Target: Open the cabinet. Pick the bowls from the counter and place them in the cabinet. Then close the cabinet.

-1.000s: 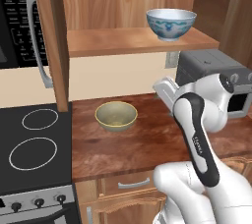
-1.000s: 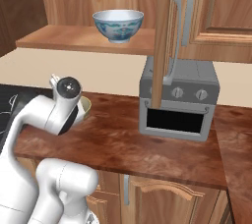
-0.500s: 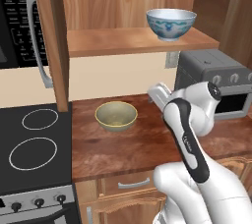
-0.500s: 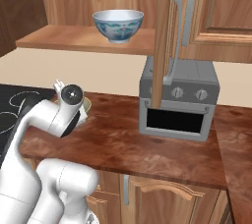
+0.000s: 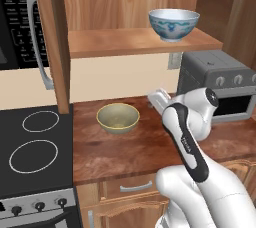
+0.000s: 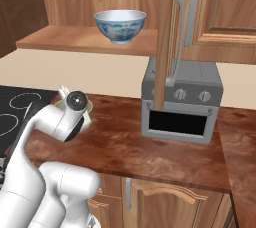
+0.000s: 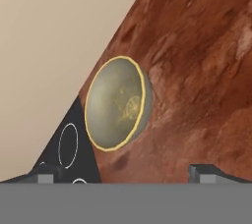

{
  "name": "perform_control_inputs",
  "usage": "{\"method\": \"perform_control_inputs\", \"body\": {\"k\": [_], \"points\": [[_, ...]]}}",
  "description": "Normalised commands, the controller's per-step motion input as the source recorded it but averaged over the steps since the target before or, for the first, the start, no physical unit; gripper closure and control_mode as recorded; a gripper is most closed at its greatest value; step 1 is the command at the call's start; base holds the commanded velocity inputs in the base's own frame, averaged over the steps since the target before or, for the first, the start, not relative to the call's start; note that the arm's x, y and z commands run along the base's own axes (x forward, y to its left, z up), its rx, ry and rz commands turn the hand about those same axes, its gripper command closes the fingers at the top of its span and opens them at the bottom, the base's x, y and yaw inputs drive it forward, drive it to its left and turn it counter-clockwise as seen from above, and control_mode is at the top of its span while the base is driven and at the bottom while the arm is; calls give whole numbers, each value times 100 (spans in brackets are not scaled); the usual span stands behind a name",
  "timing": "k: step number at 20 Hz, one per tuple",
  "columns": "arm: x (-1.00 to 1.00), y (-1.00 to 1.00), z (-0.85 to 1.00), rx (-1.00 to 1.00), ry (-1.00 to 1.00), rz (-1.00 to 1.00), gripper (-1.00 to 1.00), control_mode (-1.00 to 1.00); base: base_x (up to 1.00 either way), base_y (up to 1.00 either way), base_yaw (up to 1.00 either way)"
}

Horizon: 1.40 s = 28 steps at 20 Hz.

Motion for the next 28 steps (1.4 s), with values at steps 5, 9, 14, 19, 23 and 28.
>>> {"method": "perform_control_inputs", "body": {"k": [5, 9, 14, 19, 23, 28], "points": [[17, 0, -25, 0, 1, 0, -100, -100, 0, 0, 0], [20, 0, -23, 0, 3, 0, -100, -100, 0, 0, 0], [15, 1, -15, 0, 7, 0, -100, -100, 0, 0, 0], [17, 4, -2, 0, 6, 0, -100, -100, 0, 0, 0], [18, 11, 0, 0, 1, 0, -100, -100, 0, 0, 0], [20, 15, -4, -1, 0, 0, -100, -100, 0, 0, 0]]}}
